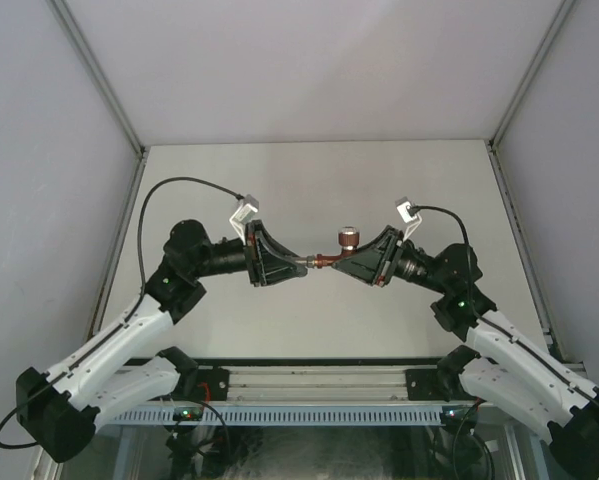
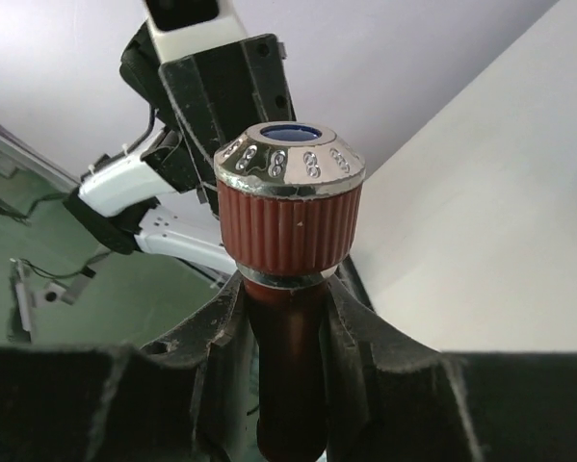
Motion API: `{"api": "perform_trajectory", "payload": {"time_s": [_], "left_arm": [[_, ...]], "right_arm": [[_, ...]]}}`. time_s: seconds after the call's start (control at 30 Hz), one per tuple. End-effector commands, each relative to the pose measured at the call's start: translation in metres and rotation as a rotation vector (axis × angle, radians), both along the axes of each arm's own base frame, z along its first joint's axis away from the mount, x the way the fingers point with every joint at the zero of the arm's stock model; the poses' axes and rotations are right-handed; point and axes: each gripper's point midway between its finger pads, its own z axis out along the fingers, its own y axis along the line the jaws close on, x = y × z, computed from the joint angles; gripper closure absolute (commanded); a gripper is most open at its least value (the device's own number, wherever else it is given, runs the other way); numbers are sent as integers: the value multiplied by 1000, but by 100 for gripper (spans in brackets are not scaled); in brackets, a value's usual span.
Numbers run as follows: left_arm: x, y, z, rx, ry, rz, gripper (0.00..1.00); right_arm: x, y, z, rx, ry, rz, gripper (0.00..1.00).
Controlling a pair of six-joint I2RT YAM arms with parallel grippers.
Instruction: Install the water faucets
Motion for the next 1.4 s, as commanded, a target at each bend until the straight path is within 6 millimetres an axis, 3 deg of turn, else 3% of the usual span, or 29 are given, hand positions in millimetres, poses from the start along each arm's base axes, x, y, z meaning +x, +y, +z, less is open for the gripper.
{"api": "perform_trajectory", "payload": {"time_s": [0.0, 0.1, 0.2, 0.27, 0.3, 0.43, 0.5, 0.63, 0.8, 0.97, 1.1, 1.17, 1.37], "left_arm": [[6, 11, 8, 58, -232, 58, 100], [12, 18, 6, 81, -360, 110, 100], [10, 22, 9, 91, -498, 131, 100], [6, 24, 13, 94, -603, 135, 100], [5, 25, 13, 98, -631, 135, 100], [2, 28, 17, 87, -606, 158, 100], [1, 30, 16, 83, -563, 165, 100], [-5, 28, 15, 61, -499, 137, 100], [1, 31, 14, 65, -449, 157, 100], [17, 34, -10, 109, -363, 188, 100], [15, 32, -16, 98, -337, 149, 100], [12, 30, -17, 99, -332, 120, 100], [4, 28, -17, 92, -343, 62, 100]], "right_arm": [[17, -4, 12, 96, 266, -71, 100], [21, 2, -2, 110, 481, -59, 100], [18, 14, -3, 135, 576, -17, 100], [17, 19, -11, 140, 688, -13, 94], [16, 22, -14, 141, 731, -5, 89], [10, 27, -5, 155, 677, 17, 43], [10, 23, 2, 147, 557, 7, 21], [17, 10, -4, 53, 293, -75, 11], [16, -9, -10, -123, -136, -135, 10], [4, -28, 8, -257, -675, -179, 6], [2, -34, -5, -436, -1055, -156, 4], [4, -35, -13, -517, -1184, -150, 4], [15, -28, -36, -612, -1235, -98, 4]]}}
